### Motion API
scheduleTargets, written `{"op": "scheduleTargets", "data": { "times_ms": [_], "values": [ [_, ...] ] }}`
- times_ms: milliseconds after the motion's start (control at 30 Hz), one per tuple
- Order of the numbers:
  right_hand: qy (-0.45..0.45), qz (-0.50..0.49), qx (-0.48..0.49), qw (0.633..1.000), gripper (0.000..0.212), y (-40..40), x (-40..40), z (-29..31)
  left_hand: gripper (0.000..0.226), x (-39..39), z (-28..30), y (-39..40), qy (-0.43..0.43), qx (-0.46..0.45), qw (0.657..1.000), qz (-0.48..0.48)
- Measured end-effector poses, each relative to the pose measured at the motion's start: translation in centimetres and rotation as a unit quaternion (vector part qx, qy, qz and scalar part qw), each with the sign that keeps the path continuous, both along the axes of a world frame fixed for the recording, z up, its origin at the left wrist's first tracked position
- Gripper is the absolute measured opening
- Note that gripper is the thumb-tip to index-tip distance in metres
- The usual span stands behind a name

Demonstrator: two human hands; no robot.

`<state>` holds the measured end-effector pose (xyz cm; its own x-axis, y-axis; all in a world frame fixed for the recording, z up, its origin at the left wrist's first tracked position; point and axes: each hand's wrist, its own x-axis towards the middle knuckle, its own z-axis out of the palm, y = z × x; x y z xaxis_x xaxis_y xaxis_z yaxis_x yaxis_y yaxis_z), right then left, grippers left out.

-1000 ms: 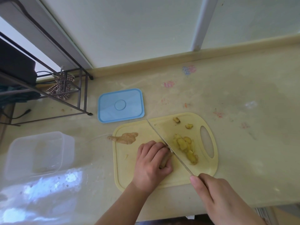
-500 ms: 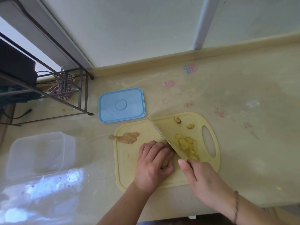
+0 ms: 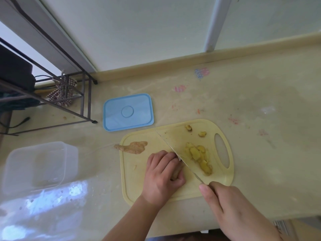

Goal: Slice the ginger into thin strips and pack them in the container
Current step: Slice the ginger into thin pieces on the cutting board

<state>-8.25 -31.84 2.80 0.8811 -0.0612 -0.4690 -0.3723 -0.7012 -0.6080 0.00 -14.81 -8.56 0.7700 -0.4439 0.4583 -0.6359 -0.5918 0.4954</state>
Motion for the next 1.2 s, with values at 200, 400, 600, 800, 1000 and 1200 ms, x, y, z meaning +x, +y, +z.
{"op": "scheduleTargets", "data": {
  "times_ms": [200,400,600,800,1000,1200],
  "values": [
    [-0.017,0.012,0.004,1.000,0.053,0.6,1.5,-1.1,0.019,0.1,0.2,-0.2,0.002,-0.005,1.000,0.001],
    [-0.042,0.010,0.028,0.999,0.043,1.4,3.8,-2.8,0.024,-0.1,0.1,0.0,0.001,-0.003,1.000,0.007],
    [-0.037,-0.011,0.033,0.999,0.054,0.3,1.3,-1.3,0.017,0.0,0.3,0.4,-0.012,0.019,1.000,0.002],
    [-0.004,-0.013,0.002,1.000,0.061,0.3,0.1,-0.1,0.014,0.0,0.1,0.4,-0.010,0.020,1.000,0.003],
    [-0.012,0.009,-0.006,1.000,0.056,0.7,0.6,-0.5,0.015,0.1,0.1,0.3,-0.010,0.013,1.000,0.002],
    [-0.030,0.014,0.012,0.999,0.048,1.5,3.4,-2.5,0.015,0.0,0.3,0.3,-0.019,0.020,1.000,0.010]
  ]
}}
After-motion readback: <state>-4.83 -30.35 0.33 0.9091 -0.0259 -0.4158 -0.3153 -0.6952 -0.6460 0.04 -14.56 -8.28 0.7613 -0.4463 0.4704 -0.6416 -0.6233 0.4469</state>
